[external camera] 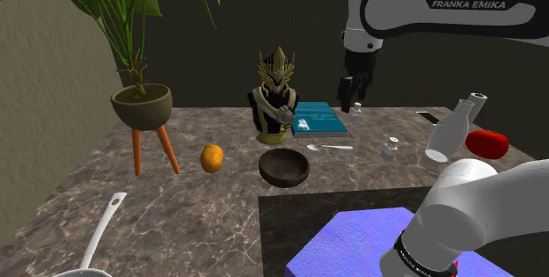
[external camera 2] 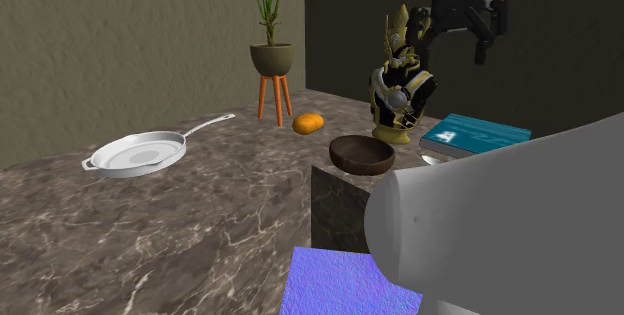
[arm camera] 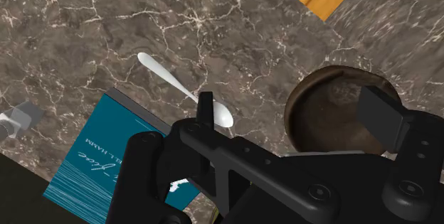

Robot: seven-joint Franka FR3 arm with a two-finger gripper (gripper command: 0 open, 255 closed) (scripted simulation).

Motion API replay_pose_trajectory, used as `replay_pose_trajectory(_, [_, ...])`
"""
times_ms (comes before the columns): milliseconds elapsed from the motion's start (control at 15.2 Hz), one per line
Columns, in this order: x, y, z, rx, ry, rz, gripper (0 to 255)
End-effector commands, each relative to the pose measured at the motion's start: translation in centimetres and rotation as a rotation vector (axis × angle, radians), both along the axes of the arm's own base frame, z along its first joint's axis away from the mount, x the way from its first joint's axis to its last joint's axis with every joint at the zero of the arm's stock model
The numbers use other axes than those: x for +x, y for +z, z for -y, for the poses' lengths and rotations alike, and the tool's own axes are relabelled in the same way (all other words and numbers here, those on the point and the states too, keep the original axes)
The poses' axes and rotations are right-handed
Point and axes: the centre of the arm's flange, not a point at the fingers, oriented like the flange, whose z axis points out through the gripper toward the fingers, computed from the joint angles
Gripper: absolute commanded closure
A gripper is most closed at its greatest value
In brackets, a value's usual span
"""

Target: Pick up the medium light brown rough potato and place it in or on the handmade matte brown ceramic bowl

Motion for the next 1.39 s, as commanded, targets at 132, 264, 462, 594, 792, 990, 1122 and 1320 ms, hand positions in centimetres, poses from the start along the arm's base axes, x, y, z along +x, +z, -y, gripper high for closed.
replay_pose_trajectory(132, [0.9, -0.8, -2.8, -0.041, 0.009, 0.024, 0])
replay_pose_trajectory(264, [1.9, -1.8, -5.5, -0.081, 0.017, 0.048, 0])
replay_pose_trajectory(462, [3.3, -3.3, -9.6, -0.142, 0.03, 0.085, 0])
replay_pose_trajectory(594, [4.3, -4.5, -12.2, -0.183, 0.039, 0.109, 0])
replay_pose_trajectory(792, [5.7, -6.3, -16.2, -0.244, 0.052, 0.145, 0])
replay_pose_trajectory(990, [7.2, -8.4, -20.0, -0.305, 0.065, 0.181, 0])
replay_pose_trajectory(1122, [8.1, -9.8, -22.4, -0.345, 0.074, 0.206, 0])
replay_pose_trajectory(1320, [9.7, -12.2, -26.1, -0.406, 0.087, 0.242, 0])
